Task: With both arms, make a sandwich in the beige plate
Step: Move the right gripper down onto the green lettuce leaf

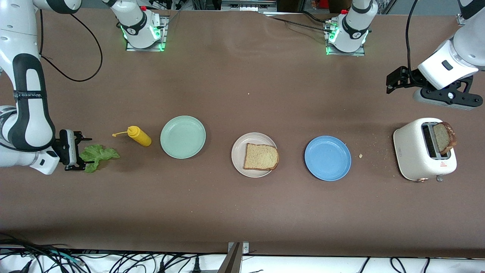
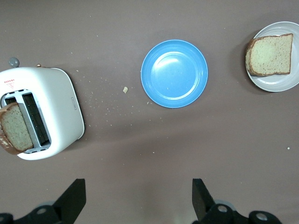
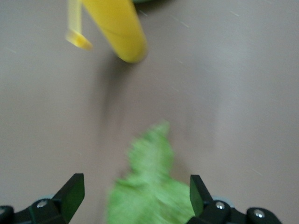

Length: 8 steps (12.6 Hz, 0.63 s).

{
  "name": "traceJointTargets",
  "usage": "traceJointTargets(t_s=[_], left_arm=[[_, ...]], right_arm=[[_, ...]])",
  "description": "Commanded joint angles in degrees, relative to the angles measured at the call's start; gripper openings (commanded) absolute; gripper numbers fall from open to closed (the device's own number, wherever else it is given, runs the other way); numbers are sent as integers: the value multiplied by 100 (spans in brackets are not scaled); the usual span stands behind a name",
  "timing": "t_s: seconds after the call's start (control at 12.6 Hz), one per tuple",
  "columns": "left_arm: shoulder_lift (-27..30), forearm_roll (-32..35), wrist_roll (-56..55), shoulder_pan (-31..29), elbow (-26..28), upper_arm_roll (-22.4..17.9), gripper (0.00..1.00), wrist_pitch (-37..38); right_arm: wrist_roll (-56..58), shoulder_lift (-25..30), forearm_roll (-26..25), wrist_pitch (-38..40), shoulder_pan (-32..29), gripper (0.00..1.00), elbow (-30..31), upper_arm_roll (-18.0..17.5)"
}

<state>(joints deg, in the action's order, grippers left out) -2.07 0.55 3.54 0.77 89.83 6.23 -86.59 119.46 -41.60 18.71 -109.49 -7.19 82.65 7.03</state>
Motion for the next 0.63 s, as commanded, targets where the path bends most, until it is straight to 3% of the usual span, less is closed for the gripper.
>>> traceJointTargets(t_s=[0.0, 0.56], left_arm=[[5, -143, 59, -51, -106, 19, 100, 116], [-4, -143, 59, -59, -159, 19, 100, 116]], right_arm=[[-19, 38, 71, -610, 25, 100, 270, -9], [147, -331, 80, -661, -28, 100, 155, 17]])
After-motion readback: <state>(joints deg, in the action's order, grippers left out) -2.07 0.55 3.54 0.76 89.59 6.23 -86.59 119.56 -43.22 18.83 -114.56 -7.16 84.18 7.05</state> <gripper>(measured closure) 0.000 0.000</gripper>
